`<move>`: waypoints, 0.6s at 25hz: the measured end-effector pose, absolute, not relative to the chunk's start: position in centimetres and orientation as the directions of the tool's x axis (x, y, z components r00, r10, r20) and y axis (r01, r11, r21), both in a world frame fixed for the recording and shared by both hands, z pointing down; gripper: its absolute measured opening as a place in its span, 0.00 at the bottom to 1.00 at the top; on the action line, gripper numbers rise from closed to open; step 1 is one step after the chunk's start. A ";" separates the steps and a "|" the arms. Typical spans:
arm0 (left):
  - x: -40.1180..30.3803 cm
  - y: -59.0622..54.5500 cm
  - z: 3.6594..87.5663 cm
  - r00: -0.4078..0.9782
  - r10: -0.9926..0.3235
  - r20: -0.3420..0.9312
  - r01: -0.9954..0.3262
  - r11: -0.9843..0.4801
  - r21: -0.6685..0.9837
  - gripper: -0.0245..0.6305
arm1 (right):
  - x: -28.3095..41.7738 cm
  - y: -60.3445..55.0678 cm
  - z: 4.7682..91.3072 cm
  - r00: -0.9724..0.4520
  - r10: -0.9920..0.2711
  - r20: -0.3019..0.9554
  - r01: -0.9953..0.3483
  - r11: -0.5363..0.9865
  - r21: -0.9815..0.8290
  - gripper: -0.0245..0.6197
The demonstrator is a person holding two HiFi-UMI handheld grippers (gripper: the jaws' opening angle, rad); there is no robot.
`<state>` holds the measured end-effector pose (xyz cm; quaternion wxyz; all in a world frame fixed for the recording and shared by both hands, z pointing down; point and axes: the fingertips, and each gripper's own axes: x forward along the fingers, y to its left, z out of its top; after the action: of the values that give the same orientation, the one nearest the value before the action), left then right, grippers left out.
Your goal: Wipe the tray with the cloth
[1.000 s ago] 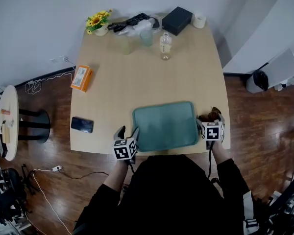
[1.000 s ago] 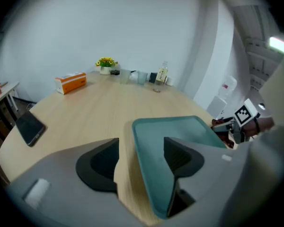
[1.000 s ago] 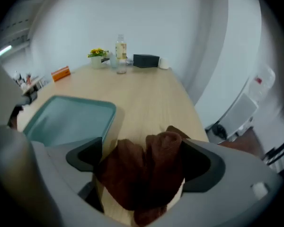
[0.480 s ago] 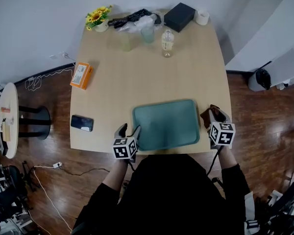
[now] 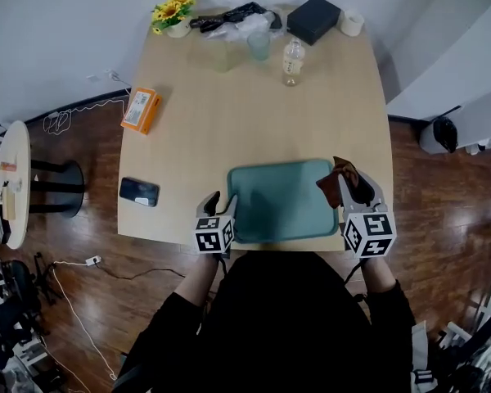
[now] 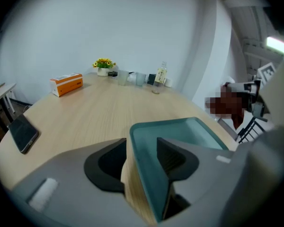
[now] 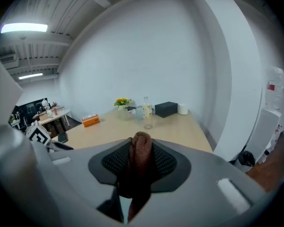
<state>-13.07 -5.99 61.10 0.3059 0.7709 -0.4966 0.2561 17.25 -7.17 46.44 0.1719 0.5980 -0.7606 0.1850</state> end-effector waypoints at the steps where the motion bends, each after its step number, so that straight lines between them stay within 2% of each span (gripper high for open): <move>1: -13.1 -6.0 61.1 0.372 -0.605 0.704 -0.923 -0.322 0.211 0.31 | 17.1 -7.3 47.5 -0.228 -0.836 0.500 -0.972 0.223 -0.070 0.22; 5: -13.2 -5.2 63.6 0.365 -0.522 0.771 -0.916 -0.350 0.197 0.30 | 16.1 -8.8 53.8 -0.253 -0.759 0.600 -0.963 0.254 -0.084 0.22; 8: -13.4 -4.2 65.7 0.374 -0.453 0.809 -0.905 -0.369 0.212 0.25 | 15.6 -10.0 59.2 -0.257 -0.675 0.691 -0.963 0.240 -0.124 0.22; 13: -12.8 -3.6 66.6 0.397 -0.415 0.819 -0.888 -0.400 0.228 0.09 | 15.8 -10.2 64.4 -0.156 -0.598 0.786 -0.969 0.248 -0.004 0.22; 15: -12.7 -3.6 66.7 0.396 -0.414 0.820 -0.886 -0.407 0.223 0.09 | 15.0 -10.2 65.1 -0.131 -0.578 0.806 -0.964 0.265 0.033 0.22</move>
<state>-12.70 -3.64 66.68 0.3397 0.7633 -0.4258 0.3474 15.03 -10.24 65.09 0.3681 0.5467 -0.7048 0.2623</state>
